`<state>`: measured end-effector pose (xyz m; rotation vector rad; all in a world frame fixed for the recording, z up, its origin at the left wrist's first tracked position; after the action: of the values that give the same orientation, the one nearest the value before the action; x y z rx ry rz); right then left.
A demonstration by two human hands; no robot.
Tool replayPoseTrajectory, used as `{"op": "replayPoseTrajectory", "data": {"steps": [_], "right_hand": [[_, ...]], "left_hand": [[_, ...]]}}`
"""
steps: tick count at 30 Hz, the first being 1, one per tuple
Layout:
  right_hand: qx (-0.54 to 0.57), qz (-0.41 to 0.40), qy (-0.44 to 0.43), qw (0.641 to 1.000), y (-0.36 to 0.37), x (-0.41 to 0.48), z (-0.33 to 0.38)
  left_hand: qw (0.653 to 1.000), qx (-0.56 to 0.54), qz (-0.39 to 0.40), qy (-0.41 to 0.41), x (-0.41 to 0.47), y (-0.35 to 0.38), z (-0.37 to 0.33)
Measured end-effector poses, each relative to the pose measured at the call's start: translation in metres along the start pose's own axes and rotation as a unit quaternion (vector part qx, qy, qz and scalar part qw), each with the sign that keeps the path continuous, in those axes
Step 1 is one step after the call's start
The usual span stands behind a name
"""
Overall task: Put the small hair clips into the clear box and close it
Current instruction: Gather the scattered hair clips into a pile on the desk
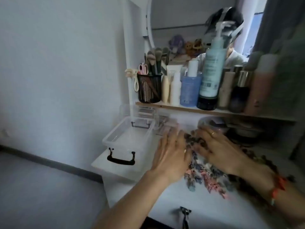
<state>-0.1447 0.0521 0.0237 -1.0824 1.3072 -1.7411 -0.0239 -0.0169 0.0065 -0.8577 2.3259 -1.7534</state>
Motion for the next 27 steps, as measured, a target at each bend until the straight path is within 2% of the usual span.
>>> {"op": "replayPoseTrajectory", "data": {"steps": [4, 13, 16, 19, 24, 27], "right_hand": [[0.02, 0.063, 0.031, 0.997, 0.009, -0.002, -0.012], [0.073, 0.125, 0.017, 0.989, 0.038, 0.09, 0.008], [0.023, 0.128, 0.01, 0.991, 0.052, 0.117, 0.011], [-0.003, 0.113, 0.053, 0.992, 0.059, 0.127, 0.003], [0.047, 0.161, 0.039, 0.985, 0.054, 0.119, 0.009], [0.048, 0.095, 0.022, 0.994, 0.047, 0.111, 0.008]], "left_hand": [[0.992, 0.012, 0.063, -0.106, 0.012, 0.015, 0.019], [0.989, 0.011, 0.091, -0.119, 0.039, 0.029, 0.033], [0.992, -0.003, 0.08, -0.102, 0.044, 0.03, 0.035], [0.995, -0.013, 0.064, -0.073, 0.047, 0.03, 0.033], [0.995, -0.09, -0.004, -0.041, 0.046, 0.026, 0.032], [0.986, -0.142, -0.08, -0.036, 0.045, 0.021, 0.032]]}}
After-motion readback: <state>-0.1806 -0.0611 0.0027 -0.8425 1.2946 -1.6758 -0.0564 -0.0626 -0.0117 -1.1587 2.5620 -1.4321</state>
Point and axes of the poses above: each hand's wrist, its own x-axis towards the middle knuckle, its own y-axis out of the palm, z = x × y, the point moved 3 cm from there along x, towards the middle knuckle, and after that the axes turned 5 degrees about y, right-handed, at the moved point
